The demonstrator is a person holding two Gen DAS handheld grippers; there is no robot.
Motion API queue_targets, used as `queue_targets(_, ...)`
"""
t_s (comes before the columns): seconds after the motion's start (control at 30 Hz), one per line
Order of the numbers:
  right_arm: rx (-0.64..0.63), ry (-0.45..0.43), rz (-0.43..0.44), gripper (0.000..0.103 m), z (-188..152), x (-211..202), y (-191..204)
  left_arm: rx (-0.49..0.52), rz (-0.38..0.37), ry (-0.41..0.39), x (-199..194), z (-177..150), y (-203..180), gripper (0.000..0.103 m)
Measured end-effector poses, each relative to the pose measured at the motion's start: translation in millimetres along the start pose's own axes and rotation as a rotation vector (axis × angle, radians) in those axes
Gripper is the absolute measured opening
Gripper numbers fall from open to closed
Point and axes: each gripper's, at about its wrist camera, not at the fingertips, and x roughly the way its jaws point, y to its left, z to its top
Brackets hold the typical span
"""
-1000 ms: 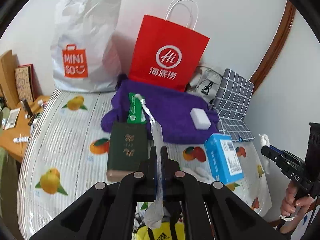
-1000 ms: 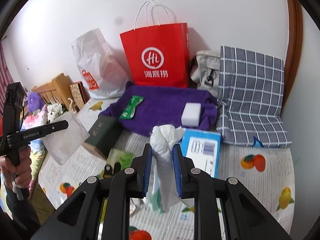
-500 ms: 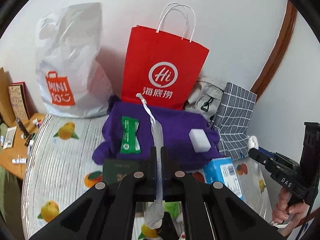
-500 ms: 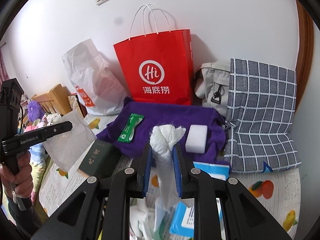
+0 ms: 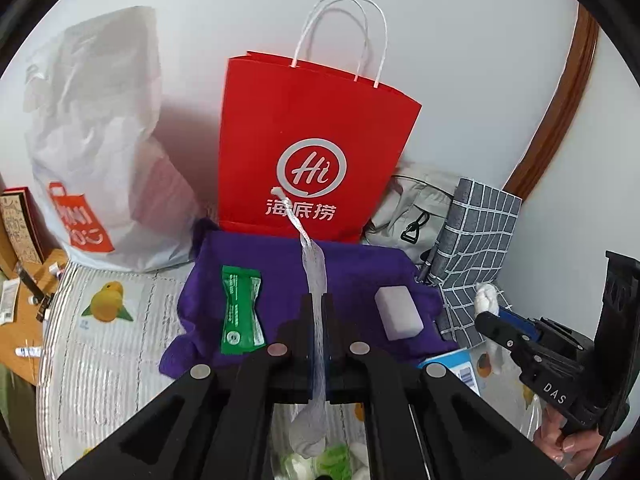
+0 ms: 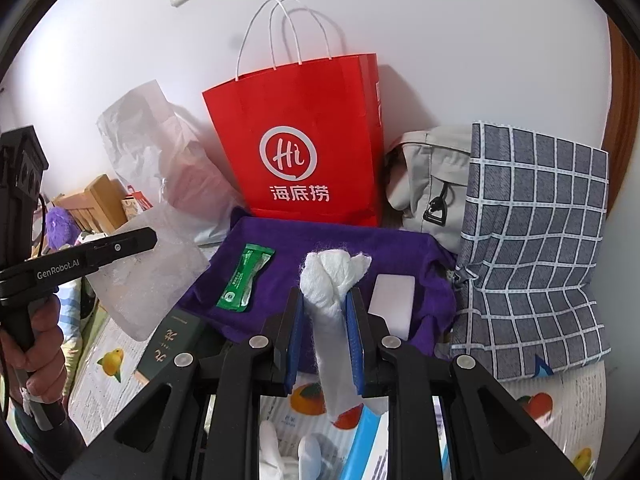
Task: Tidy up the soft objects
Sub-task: 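Carry the white mesh bag and white tissue over the purple towel with both tools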
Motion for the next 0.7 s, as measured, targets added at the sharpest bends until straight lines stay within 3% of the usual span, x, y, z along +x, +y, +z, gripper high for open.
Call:
queue_targets(0.43,0.015,-0.011,0.015,0.021,23,35,-3,-0.031,-0.042,0.034,43,18,-1,0.003)
queue_targets(0.7,0.033,0.084,0.055,0.021,17,79,-17,-0.101,-0.098,0.067,81,18,19,0.003)
